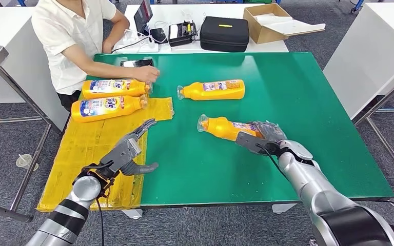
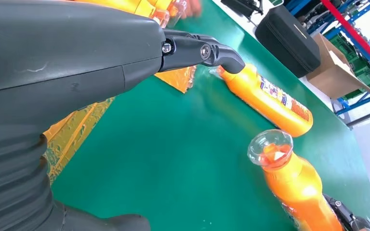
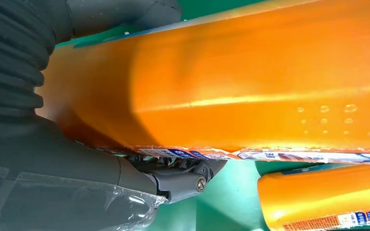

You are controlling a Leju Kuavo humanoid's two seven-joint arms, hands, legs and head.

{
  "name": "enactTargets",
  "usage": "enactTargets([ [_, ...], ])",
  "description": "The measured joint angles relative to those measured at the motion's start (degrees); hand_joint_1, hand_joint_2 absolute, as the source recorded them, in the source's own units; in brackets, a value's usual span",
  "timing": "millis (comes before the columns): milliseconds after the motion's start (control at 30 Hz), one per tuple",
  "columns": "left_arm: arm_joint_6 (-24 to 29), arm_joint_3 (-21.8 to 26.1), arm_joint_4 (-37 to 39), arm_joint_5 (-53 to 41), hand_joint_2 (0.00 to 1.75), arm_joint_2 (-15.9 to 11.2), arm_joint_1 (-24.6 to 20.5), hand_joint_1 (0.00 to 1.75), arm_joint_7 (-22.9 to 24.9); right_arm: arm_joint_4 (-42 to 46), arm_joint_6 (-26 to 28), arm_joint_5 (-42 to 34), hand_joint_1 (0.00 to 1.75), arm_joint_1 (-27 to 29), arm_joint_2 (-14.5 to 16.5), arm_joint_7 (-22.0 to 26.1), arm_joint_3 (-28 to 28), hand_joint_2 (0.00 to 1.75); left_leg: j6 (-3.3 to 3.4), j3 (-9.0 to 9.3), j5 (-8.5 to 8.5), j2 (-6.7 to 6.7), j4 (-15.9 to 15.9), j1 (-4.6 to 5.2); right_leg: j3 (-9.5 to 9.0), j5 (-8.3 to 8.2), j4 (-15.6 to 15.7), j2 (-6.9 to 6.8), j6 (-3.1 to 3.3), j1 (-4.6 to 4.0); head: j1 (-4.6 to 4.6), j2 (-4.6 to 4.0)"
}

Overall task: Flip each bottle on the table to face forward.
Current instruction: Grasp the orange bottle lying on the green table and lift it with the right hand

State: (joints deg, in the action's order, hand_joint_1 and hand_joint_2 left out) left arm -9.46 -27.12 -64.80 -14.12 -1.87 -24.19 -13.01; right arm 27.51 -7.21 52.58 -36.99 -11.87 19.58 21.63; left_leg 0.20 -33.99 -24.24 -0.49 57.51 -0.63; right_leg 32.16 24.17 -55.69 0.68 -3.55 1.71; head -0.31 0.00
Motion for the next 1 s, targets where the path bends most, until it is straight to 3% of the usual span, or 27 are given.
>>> enactTargets([
  [133, -0.16, 0.1, 0.44, 1.43, 1.75, 0.38, 0.0, 0.0, 0.0, 0.11, -0.46, -1.77, 1.75, 0.33, 0.01, 0.98, -0.59, 1.75, 0.0, 0.1, 0.02, -0.01, 0.0, -0.01, -0.13, -0.02, 0.0, -0.01, -0.01, -0.01, 0.0, 0.0],
  [267, -2.15, 1.61, 0.55, 12.48, 1.75, 2.37, 1.42, 0.0, 0.79, 2.22, -1.19, -10.72, 1.75, 2.51, 0.71, 5.79, -2.42, 1.75, 0.01, 0.11, 0.01, -0.02, -0.01, 0.0, -0.22, -0.03, 0.0, -0.01, -0.03, 0.0, 0.01, 0.0],
  [433, -3.54, 2.82, -0.22, 32.36, 1.75, 6.42, 6.53, 0.0, 1.74, 12.5, 0.87, -22.63, 1.75, 9.78, 3.86, 8.9, -4.03, 1.75, 0.01, -0.18, 0.01, -0.09, 0.0, 0.02, 0.02, -0.03, -0.01, -0.04, -0.05, 0.02, 0.0, 0.0],
  [567, -3.07, 2.26, -1.55, 41.58, 1.75, 9.0, 10.64, 0.0, 1.21, 23.66, 3.36, -27.77, 1.75, 15.61, 6.78, 9.5, -3.64, 1.75, -0.01, -0.63, 0.05, -0.21, -0.01, 0.01, 0.42, -0.02, -0.04, -0.14, -0.05, 0.01, -0.02, 0.0],
  [767, 0.37, 0.51, -2.96, 44.11, 1.75, 9.83, 13.07, 0.0, -1.06, 34.97, 7.75, -31.77, 1.75, 20.21, 8.77, 9.4, -2.16, 1.75, -0.01, -0.93, 0.05, -0.22, -0.01, 0.0, 0.72, -0.02, -0.04, -0.16, -0.05, 0.05, -0.01, 0.0],
  [1000, 1.39, 0.37, -4.16, 46.19, 1.75, 9.91, 14.05, 0.0, -0.52, 40.48, 9.09, -33.42, 1.75, 22.86, 9.93, 10.48, -1.76, 1.75, -0.01, -0.98, 0.05, -0.28, -0.01, 0.02, 0.75, -0.02, -0.04, -0.18, -0.06, 0.06, -0.01, 0.0],
])
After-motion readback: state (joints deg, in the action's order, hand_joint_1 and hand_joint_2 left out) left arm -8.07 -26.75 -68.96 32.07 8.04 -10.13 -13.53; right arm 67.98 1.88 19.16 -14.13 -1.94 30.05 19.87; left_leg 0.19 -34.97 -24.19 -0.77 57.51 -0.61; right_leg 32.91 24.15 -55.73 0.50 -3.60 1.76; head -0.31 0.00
